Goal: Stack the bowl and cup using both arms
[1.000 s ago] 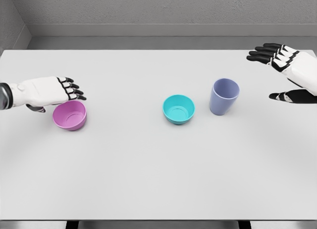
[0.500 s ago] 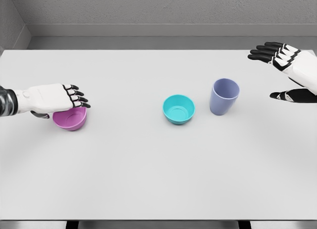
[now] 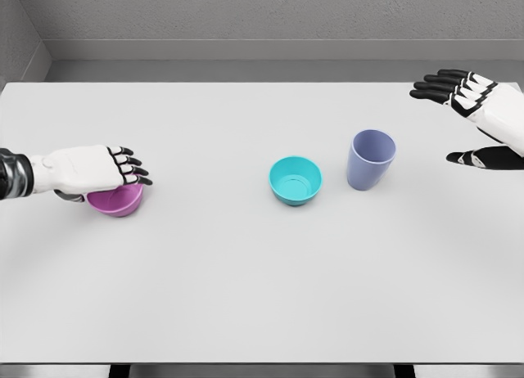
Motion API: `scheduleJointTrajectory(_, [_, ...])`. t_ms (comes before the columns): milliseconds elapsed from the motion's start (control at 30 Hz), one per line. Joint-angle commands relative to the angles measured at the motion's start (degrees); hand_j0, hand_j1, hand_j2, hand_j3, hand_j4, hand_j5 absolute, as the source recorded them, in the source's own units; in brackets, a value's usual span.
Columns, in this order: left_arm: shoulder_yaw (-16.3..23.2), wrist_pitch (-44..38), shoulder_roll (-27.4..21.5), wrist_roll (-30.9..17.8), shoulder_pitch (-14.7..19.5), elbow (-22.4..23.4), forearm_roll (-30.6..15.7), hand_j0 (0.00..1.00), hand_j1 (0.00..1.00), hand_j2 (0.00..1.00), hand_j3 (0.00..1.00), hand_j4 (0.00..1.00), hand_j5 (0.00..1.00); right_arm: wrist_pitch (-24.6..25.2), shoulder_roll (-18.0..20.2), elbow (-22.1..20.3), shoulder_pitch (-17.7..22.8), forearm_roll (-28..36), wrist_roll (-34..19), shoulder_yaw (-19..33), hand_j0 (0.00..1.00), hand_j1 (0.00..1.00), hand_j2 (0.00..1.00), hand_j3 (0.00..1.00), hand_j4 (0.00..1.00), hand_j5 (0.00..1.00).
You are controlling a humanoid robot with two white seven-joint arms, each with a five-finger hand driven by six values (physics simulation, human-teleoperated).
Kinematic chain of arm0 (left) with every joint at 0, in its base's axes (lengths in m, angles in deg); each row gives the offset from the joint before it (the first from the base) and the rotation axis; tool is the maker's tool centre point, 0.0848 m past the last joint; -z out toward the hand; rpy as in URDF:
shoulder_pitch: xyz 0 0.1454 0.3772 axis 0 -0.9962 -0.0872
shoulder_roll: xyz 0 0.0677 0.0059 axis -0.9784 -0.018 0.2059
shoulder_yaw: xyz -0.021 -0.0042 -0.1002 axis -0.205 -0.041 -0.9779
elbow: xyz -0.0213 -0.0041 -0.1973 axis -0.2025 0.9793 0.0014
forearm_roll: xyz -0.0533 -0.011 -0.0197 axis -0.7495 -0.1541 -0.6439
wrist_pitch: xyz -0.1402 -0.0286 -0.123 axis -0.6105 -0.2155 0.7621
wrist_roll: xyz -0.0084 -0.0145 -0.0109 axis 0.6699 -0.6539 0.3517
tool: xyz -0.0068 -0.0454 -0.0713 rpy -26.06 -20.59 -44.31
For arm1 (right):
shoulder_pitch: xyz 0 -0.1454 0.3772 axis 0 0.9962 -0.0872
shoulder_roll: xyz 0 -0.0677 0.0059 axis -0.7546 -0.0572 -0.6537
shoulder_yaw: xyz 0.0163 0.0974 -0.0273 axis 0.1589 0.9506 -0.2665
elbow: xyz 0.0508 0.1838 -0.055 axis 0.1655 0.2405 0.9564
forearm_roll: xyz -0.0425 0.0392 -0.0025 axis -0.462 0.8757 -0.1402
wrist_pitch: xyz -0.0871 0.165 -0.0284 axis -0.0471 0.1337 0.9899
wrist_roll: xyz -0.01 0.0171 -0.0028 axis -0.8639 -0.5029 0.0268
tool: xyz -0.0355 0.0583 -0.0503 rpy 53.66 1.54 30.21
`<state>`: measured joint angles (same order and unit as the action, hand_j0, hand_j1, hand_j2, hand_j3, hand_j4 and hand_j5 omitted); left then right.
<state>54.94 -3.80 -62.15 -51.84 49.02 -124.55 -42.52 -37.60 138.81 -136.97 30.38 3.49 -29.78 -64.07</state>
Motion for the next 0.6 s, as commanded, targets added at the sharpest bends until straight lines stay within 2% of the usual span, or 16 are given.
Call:
scheduleJointTrajectory(0, [0.0,-0.1,0.0,0.0,0.0,0.0,-0.2,1.00,1.00,1.00,1.00,1.00,1.00,0.0,0.1,0.0,0.1,0.5,0.0,0.0,1.00,1.00,1.00,1.00,1.00,1.00])
scheduleJointTrajectory(267, [0.0,-0.1,0.0,0.0,0.0,0.2,-0.1,1.00,1.00,1.00,1.00,1.00,1.00,0.0,0.1,0.3,0.1,0.4,0.0,0.0,1.00,1.00,1.00,1.00,1.00,1.00])
scheduleJointTrajectory(333, [0.0,-0.1,0.1,-3.0,0.1,0.1,-0.1,1.00,1.00,1.00,1.00,1.00,1.00,0.0,0.1,0.3,0.1,0.5,0.0,0.0,1.00,1.00,1.00,1.00,1.00,1.00])
scheduleJointTrajectory(433, [0.0,-0.1,0.2,-3.3,0.1,0.1,-0.2,1.00,1.00,1.00,1.00,1.00,1.00,0.0,0.1,0.3,0.1,0.5,0.0,0.0,1.00,1.00,1.00,1.00,1.00,1.00])
scheduleJointTrajectory(467, [0.0,-0.1,0.2,-3.3,0.1,0.1,-0.3,0.94,0.94,0.94,0.94,0.94,0.94,0.0,0.1,0.3,0.1,0.5,0.0,0.0,1.00,1.00,1.00,1.00,1.00,1.00])
scheduleJointTrajectory(567, [0.0,-0.1,0.5,-3.2,0.0,0.1,-0.4,0.83,0.83,0.83,0.83,0.83,0.83,0.0,0.1,0.3,0.1,0.5,0.0,0.0,1.00,1.00,1.00,1.00,1.00,1.00])
